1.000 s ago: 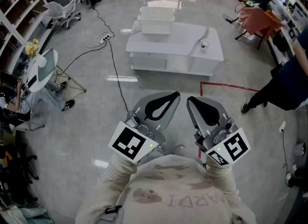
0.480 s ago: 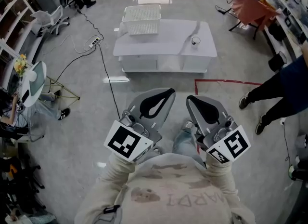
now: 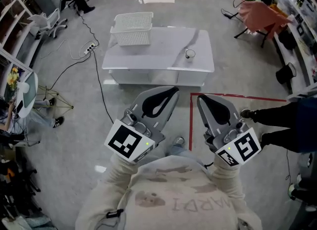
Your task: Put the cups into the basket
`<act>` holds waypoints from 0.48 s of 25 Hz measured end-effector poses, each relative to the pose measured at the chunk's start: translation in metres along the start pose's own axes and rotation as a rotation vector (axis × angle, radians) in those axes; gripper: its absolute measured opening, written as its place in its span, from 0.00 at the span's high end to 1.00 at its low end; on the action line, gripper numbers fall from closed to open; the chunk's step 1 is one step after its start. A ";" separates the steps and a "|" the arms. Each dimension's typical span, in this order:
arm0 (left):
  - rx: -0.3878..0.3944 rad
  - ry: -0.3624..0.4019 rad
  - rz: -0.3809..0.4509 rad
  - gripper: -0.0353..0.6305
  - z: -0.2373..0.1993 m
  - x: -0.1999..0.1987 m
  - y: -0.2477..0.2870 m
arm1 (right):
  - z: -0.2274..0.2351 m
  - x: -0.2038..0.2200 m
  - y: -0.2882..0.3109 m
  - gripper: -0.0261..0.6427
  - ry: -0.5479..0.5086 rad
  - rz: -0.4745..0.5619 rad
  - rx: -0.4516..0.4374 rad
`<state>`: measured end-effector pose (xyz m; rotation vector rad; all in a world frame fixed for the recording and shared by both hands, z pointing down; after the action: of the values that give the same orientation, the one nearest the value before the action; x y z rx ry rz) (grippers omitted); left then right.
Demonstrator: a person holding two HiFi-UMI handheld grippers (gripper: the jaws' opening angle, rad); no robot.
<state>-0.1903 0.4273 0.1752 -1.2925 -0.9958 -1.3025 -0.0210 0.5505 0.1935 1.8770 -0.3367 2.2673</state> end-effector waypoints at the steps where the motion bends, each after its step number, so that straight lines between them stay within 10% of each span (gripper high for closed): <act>1: -0.001 0.002 -0.002 0.94 -0.001 0.002 0.014 | 0.015 -0.003 -0.002 0.92 0.000 -0.001 0.000; 12: 0.032 0.028 -0.053 0.94 -0.036 0.023 0.134 | 0.137 -0.013 0.012 0.92 0.021 0.007 0.036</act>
<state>-0.0626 0.3691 0.1827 -1.2278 -1.0327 -1.3361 0.1070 0.4998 0.2046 1.8710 -0.3015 2.3112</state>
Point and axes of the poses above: the fingertips, and each gripper's own axes: y forward along the fingers, z to its right, x out of its underside, the point moved 10 cm from there along -y, backward along the fingers, and after that the axes turned 7 degrees about y, right-handed, at the moved point
